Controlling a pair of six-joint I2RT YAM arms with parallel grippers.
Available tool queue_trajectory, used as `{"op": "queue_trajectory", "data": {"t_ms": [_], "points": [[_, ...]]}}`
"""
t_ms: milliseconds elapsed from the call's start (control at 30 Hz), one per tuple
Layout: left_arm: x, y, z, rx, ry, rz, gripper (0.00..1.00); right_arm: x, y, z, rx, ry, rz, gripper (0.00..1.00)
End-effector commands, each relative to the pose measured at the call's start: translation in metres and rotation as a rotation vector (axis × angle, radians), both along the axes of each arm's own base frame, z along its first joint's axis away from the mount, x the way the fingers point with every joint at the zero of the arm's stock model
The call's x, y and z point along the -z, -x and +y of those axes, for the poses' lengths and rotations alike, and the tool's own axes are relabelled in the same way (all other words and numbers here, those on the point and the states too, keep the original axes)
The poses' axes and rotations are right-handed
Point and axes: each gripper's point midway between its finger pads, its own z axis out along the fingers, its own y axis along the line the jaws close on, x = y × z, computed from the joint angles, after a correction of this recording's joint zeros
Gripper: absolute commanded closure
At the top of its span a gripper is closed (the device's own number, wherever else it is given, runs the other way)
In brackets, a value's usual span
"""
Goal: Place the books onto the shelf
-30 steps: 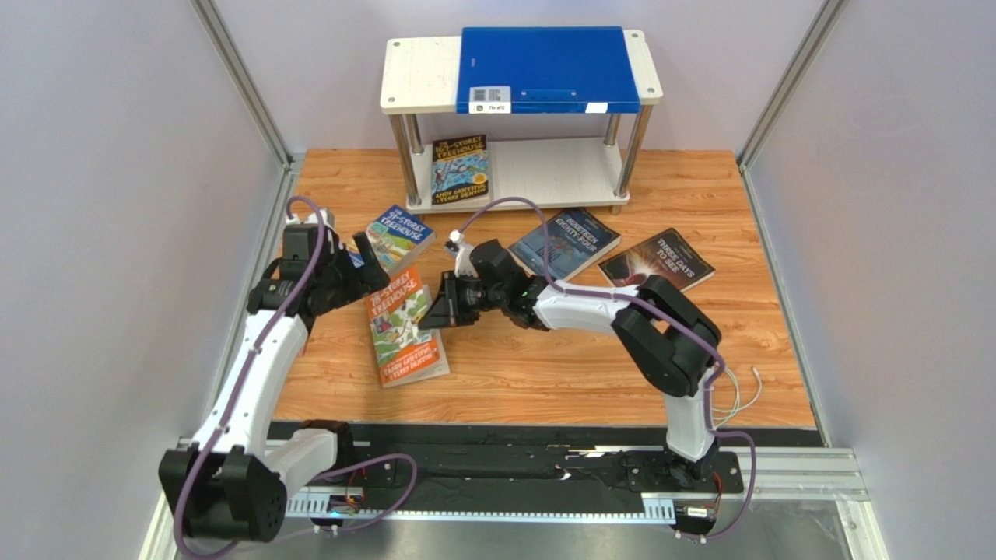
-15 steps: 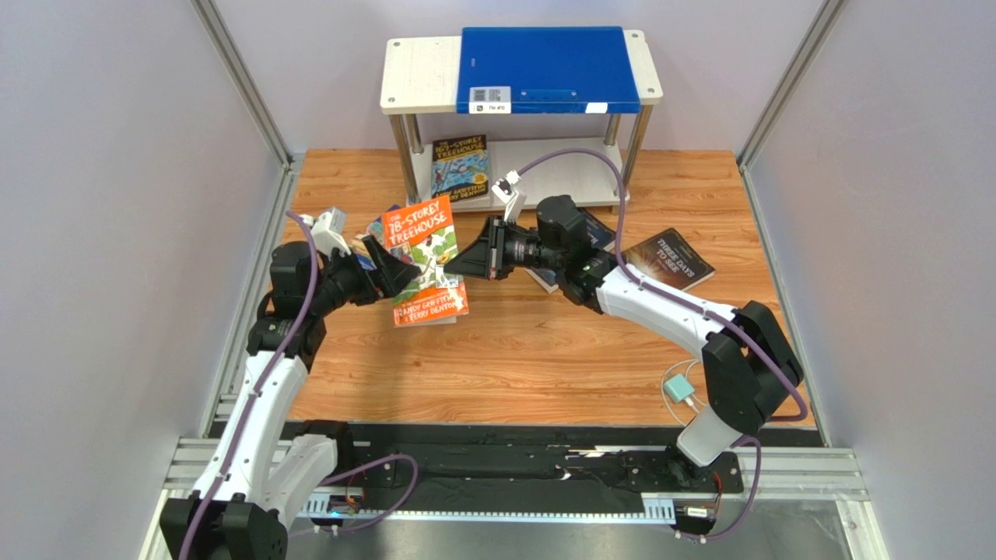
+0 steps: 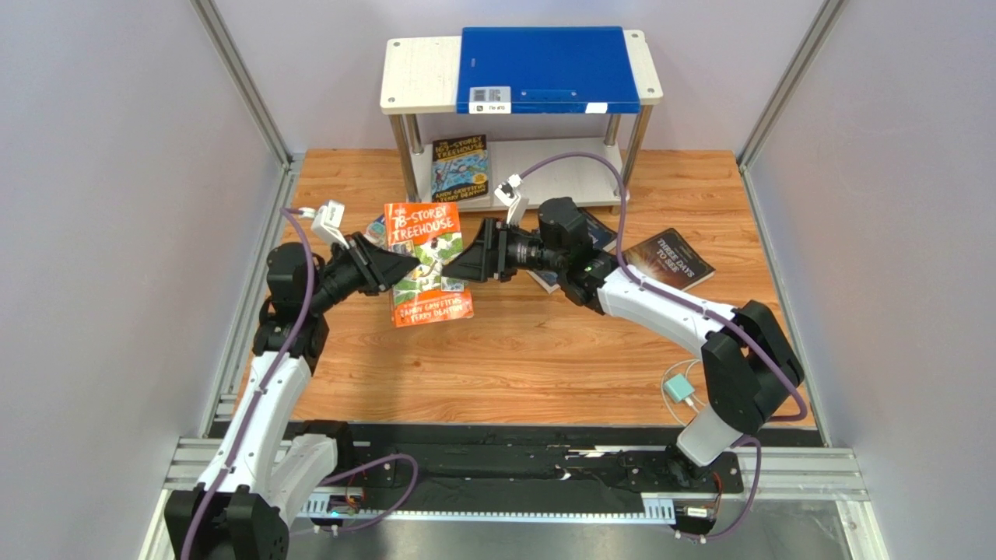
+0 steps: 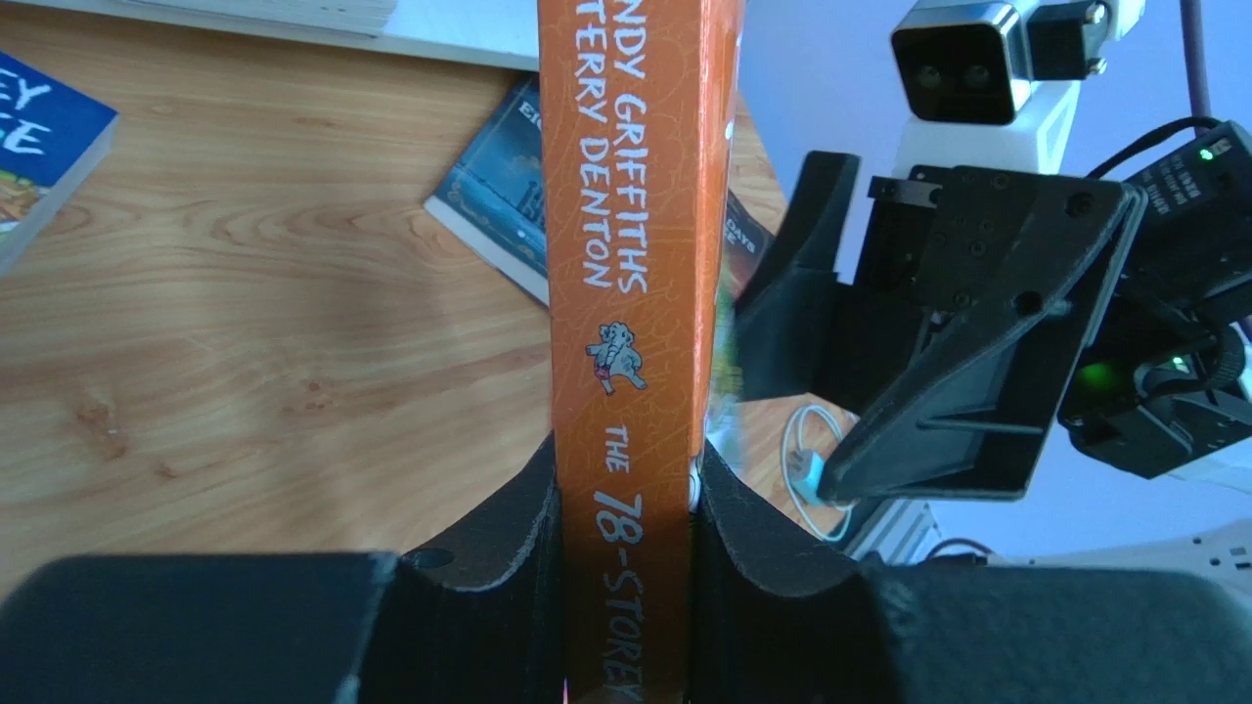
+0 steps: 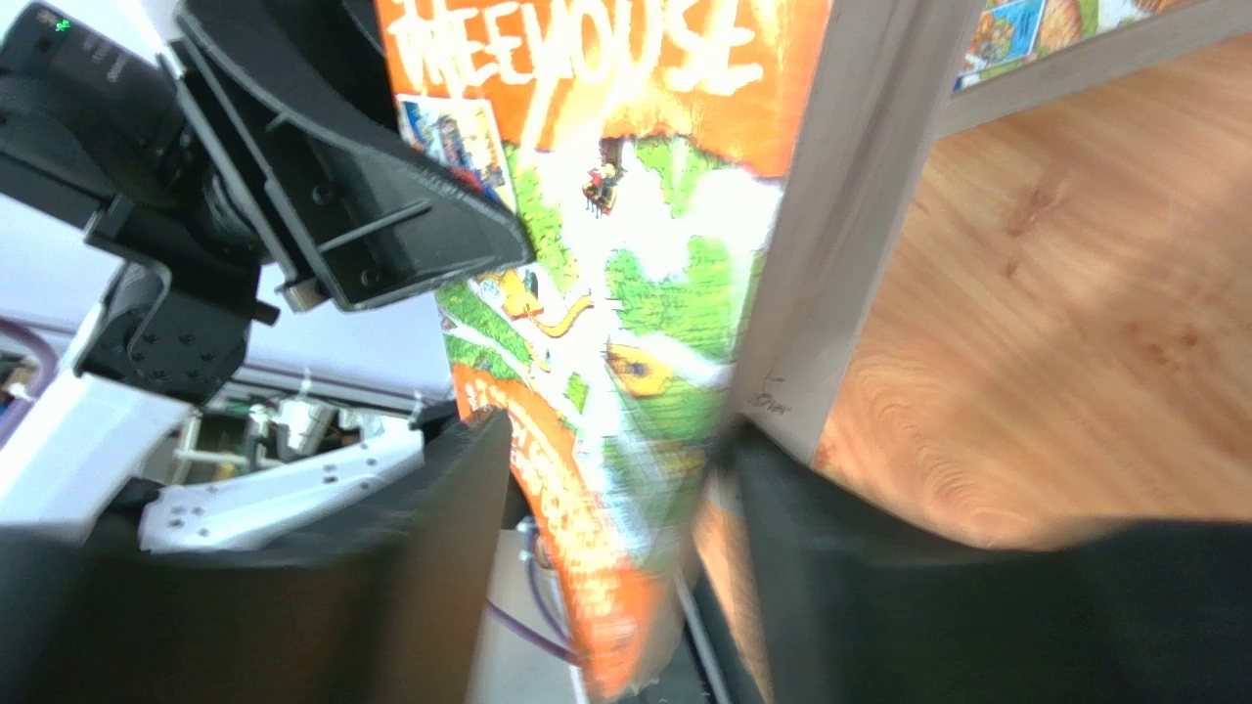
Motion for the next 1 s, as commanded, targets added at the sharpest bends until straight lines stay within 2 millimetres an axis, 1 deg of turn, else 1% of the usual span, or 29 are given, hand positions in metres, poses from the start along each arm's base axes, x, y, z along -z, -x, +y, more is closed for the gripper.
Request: {"op": "queue_trajectory", "data": {"t_ms": [0,33,67,100,133,167,200,233,267,300,333,400,433,567,667,767,800,833,933,967], "points": [[-0.037,0.006,-0.009,0.057,-0.001,-0.084,1.00,-0.032,0.008,-0.009,0.060,-0.041,-0.113,0.00],[-0.045,0.006,-0.008,0.049,0.006,-0.106,1.00,-0.030,0.006,-0.013,0.090,-0.040,-0.104,0.00],[-0.049,0.006,-0.009,0.055,0.015,-0.117,1.00,-0.033,0.004,-0.018,0.107,-0.060,-0.109,0.00],[-0.052,0.007,-0.011,0.059,0.034,-0.114,1.00,-0.023,0.009,-0.026,0.118,-0.062,-0.091,0.00],[-0.057,0.004,-0.012,0.065,0.044,-0.130,1.00,-0.022,0.010,-0.030,0.125,-0.080,-0.081,0.00],[-0.058,0.006,-0.015,0.087,0.067,-0.119,1.00,-0.027,0.009,-0.034,0.139,-0.124,-0.079,0.00],[-0.059,0.004,-0.017,0.097,0.079,-0.116,1.00,-0.015,0.012,-0.039,0.144,-0.122,-0.055,0.00],[-0.063,0.002,-0.018,0.109,0.092,-0.143,1.00,-0.015,0.014,-0.041,0.148,-0.132,-0.051,0.00],[-0.065,0.004,-0.021,0.121,0.122,-0.131,1.00,-0.015,0.014,-0.042,0.150,-0.141,-0.048,0.00],[-0.066,0.002,-0.021,0.124,0.135,-0.131,1.00,-0.008,0.017,-0.043,0.146,-0.135,-0.037,0.00],[-0.071,0.001,-0.022,0.129,0.146,-0.155,1.00,-0.007,0.017,-0.043,0.145,-0.140,-0.030,0.00],[-0.072,-0.002,-0.025,0.145,0.175,-0.142,1.00,-0.006,0.018,-0.042,0.139,-0.158,-0.012,0.00],[-0.077,-0.001,-0.026,0.162,0.182,-0.161,1.00,-0.004,0.019,-0.041,0.135,-0.163,-0.001,0.00],[-0.087,0.000,-0.031,0.191,0.208,-0.168,1.00,-0.001,0.016,-0.035,0.120,-0.208,0.022,0.00],[-0.086,0.000,-0.034,0.200,0.209,-0.164,1.00,0.000,0.015,-0.027,0.100,-0.225,0.032,0.00],[-0.085,-0.001,-0.034,0.190,0.210,-0.166,1.00,-0.003,0.019,-0.016,0.066,-0.237,0.053,0.00],[-0.086,-0.002,-0.034,0.189,0.210,-0.172,1.00,0.001,0.019,-0.012,0.059,-0.229,0.065,0.00],[-0.086,-0.003,-0.034,0.187,0.213,-0.170,1.00,0.001,0.023,-0.008,0.047,-0.229,0.074,0.00],[-0.088,-0.005,-0.034,0.183,0.216,-0.172,1.00,0.005,0.025,-0.005,0.047,-0.228,0.093,0.00],[-0.089,-0.006,-0.034,0.183,0.215,-0.173,1.00,0.003,0.026,-0.005,0.047,-0.242,0.089,0.02]]}}
